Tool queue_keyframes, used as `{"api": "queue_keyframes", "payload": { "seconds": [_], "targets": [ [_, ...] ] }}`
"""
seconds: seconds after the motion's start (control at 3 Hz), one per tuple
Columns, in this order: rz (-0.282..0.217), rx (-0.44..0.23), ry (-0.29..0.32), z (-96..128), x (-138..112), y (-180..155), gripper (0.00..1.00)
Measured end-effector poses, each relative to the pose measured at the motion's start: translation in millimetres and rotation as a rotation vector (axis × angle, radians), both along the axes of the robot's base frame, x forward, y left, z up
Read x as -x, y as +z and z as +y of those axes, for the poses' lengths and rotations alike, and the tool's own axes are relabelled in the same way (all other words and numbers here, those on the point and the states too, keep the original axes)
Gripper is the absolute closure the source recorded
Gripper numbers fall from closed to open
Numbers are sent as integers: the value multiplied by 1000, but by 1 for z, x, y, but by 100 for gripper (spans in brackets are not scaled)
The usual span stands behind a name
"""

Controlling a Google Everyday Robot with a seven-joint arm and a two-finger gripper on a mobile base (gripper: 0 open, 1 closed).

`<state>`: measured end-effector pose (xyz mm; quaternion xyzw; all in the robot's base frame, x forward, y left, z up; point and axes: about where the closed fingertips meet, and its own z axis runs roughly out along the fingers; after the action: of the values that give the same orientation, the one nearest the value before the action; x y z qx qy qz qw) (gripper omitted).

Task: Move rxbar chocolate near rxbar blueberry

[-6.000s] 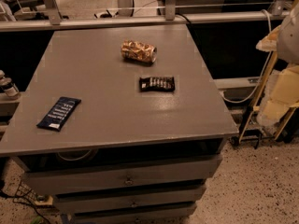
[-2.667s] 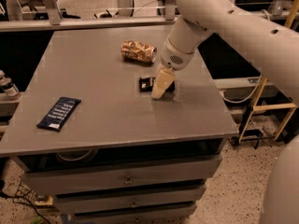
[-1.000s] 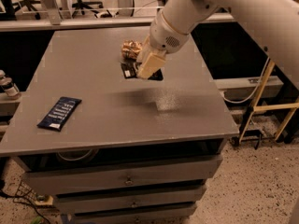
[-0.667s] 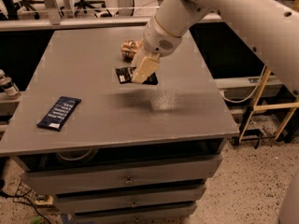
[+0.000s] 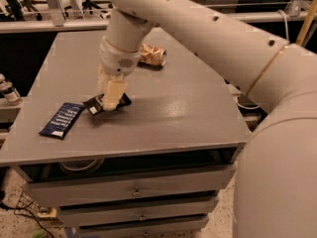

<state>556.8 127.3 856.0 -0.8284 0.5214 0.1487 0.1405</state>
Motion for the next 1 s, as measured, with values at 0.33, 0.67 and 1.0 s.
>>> {"api": "queue_keyframes", "payload": {
  "seconds": [0.33, 0.67, 1.0],
  "targets": [
    [29, -5, 119, 36, 13, -11, 100],
    [53, -33, 206, 59, 22, -13, 100],
    [55, -40, 217, 63, 23, -14, 87]
  ]
}}
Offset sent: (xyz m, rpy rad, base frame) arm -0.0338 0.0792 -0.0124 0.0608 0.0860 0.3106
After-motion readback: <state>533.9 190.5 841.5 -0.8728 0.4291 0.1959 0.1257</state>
